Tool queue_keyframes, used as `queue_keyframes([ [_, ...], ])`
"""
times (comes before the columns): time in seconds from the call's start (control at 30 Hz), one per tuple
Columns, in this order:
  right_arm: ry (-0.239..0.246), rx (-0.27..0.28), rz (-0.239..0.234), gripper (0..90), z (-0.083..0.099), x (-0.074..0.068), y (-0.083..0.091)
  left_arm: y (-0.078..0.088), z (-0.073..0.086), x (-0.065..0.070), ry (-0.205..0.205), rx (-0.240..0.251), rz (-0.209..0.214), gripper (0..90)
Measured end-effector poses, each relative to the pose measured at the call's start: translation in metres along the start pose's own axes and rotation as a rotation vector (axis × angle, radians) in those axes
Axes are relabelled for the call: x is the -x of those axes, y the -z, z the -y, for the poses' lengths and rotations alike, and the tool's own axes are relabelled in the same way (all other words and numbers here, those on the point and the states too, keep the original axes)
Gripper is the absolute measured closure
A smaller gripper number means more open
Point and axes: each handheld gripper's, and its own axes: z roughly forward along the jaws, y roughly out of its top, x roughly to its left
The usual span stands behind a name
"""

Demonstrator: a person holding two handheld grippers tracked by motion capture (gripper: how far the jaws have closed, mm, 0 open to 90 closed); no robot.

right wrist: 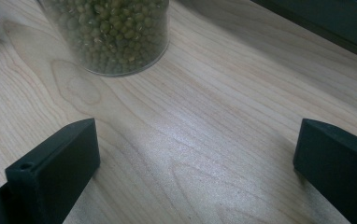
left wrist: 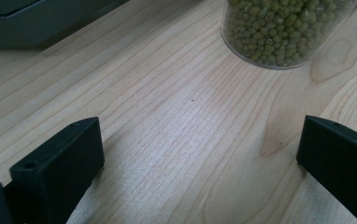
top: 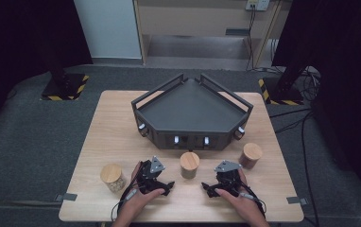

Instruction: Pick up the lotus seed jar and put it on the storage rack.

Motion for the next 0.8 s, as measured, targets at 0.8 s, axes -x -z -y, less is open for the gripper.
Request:
queue_keyframes([
  [0.8, 0.000, 0.000, 0.000, 0.6, -0.0001, 0.0001, 0.0000, 0.0073, -0.0032, 0.0032, -0.006, 0.007, 0.002, 1.2],
])
